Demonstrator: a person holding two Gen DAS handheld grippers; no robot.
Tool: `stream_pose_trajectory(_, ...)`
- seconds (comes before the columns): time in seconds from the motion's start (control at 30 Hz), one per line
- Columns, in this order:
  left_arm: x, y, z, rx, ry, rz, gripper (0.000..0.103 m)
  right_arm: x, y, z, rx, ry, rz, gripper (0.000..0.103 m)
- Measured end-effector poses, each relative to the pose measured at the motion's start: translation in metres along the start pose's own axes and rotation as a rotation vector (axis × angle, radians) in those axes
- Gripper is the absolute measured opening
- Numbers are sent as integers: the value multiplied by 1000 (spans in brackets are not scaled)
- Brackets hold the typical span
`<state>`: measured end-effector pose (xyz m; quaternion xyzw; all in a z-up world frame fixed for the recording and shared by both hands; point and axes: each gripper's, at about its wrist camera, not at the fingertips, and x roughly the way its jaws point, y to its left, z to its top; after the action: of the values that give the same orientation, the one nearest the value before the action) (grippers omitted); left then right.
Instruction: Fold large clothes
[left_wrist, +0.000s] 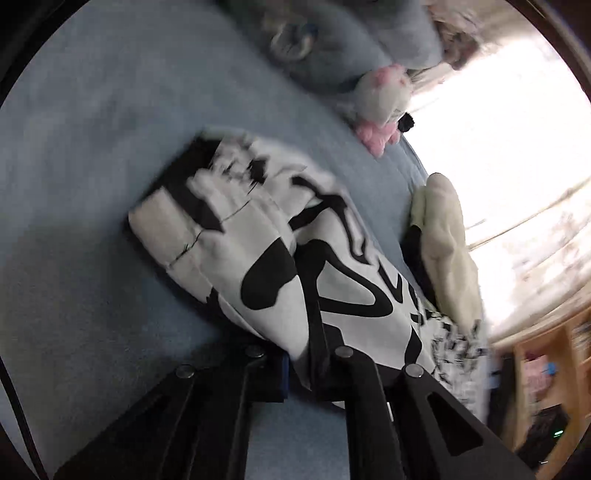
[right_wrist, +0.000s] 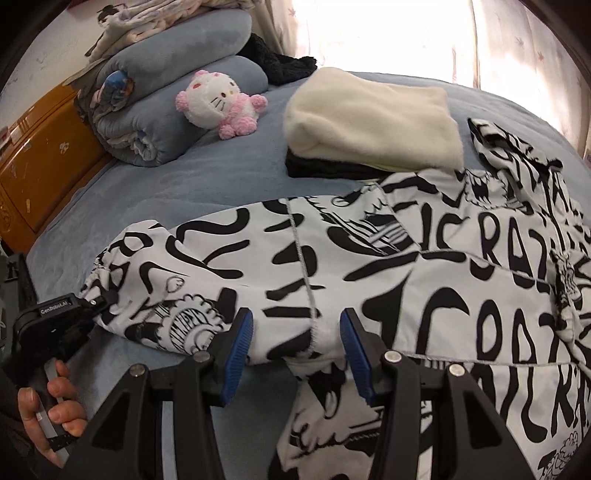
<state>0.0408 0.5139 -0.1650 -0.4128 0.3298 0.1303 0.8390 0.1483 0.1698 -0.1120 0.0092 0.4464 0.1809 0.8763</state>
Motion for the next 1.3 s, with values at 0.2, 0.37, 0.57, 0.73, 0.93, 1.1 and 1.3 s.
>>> stream_pose_trajectory(0.2, -51, -103, 1, 267, -213, 70, 5, -28, -31, -2, 62, -35, 11, 49)
stream_pose_trajectory(0.37, -80, -210, -16, 486, -290, 2, 5, -63, -72, -10, 141, -85, 14, 49)
stream_pose_trajectory(0.57, -84, -337, -86, 724, -255, -181, 5, -108, -147, -31, 258, -143, -44, 49)
stream_pose_trajectory(0.73, -46, -411, -178, 900, -116, -268, 5, -141, -224, -58, 384, -176, -123, 49)
stream_pose_trajectory(0.93, 29, -430, -280, 1030, 197, -232, 11, -159, -288, -90, 488, -170, -182, 49)
stream_pose_trajectory(1.1, 45, -427, -301, 1033, 233, -186, 62, -161, -317, -107, 522, -168, -174, 49)
stream_pose_trajectory(1.3, 10, -430, -289, 1011, 149, -207, 73, -162, -322, -110, 528, -175, -111, 49)
